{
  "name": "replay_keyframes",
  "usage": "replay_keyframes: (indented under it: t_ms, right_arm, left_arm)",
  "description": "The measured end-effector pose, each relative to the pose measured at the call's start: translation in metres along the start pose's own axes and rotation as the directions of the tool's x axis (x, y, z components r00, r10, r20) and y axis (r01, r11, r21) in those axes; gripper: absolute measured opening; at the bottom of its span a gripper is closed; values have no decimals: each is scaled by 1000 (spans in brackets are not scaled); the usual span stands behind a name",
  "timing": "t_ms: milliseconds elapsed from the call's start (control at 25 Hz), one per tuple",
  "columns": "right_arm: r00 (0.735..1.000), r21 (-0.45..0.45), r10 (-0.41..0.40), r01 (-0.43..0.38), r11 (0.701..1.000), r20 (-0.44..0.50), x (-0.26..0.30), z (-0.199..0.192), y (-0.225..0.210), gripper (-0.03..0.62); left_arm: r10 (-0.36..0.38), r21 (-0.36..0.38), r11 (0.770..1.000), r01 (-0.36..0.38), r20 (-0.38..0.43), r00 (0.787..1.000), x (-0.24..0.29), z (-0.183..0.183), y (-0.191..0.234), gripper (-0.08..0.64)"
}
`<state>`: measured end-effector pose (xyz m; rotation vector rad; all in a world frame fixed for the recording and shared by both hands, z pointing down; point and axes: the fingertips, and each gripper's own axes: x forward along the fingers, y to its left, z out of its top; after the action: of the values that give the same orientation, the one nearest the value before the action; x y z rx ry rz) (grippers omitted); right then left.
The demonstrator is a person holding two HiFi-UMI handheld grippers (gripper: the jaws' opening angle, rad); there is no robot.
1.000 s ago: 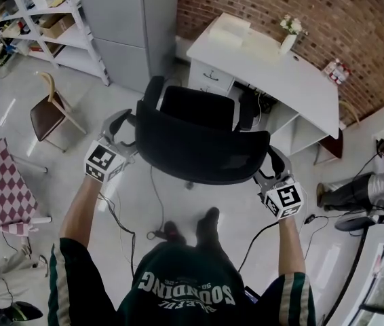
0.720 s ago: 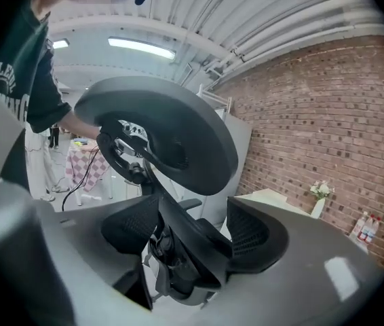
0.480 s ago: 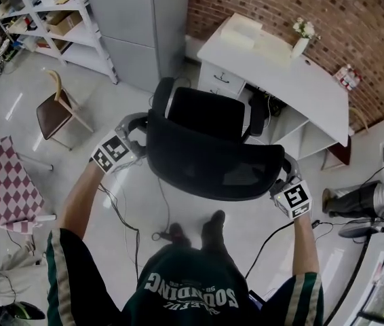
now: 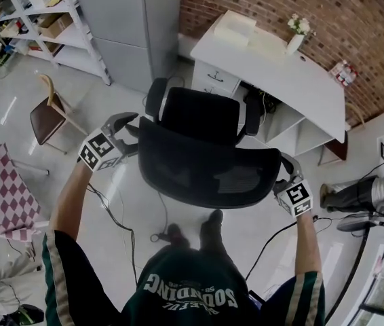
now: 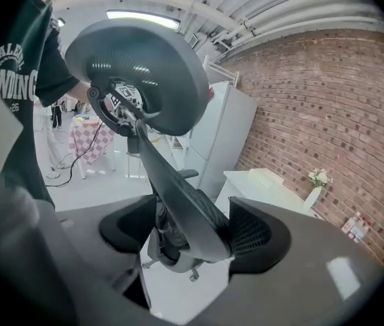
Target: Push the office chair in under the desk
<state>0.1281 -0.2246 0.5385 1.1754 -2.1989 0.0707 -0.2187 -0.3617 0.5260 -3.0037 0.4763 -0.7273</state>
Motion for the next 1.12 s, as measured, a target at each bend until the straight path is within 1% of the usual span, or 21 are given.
replay_keyframes:
  t_ms: [80,160,320,400,520,640,720,880,1000,1120]
  right_arm:
    - [999,9,-4,4,1000,-33,2,-13,-7,322]
    - [999,31,-14,15,999,-49,2,-25,-15,322]
    - [996,30,-14,17,999,-92,4,-44,-22,322]
    - [995,55,0,5,998,-101,6,-47,-24,322]
    - [996,112,1,9,994,-88,8,-51,-25,324]
    - [996,117,27,-17,993,-88,12,-58,-18,322]
    - [997,115,27,-19,993,-68,12,-57,-19,316]
    - [1000,135,-7,7,991,-5,13,-49,-30,313]
    - [1000,145,-4,1,989,23,19,-43,-32,292]
    - [999,148,-22,18,989,24,18,-45,-37,291]
  left_arm:
    - [-7,-23,1000,6,-24,1000,0,-12,4,415]
    - [-5,-30,1000,4,-53,999,2,-24,7,410]
    - [-6,-51,999,4,-44,999,6,-32,11,408]
    - [-32,-92,995,29,-34,999,6,-32,13,411]
    - [-61,-179,982,57,-17,998,5,-41,17,423]
    - [-73,-251,966,62,-34,997,1,-61,23,401]
    - [-62,-288,956,56,-13,998,0,-66,29,382]
    - [-47,-305,950,60,48,998,9,-61,30,375]
    - [-40,-301,952,58,65,997,13,-57,29,376]
    - [-36,-296,954,56,73,997,18,-53,28,373]
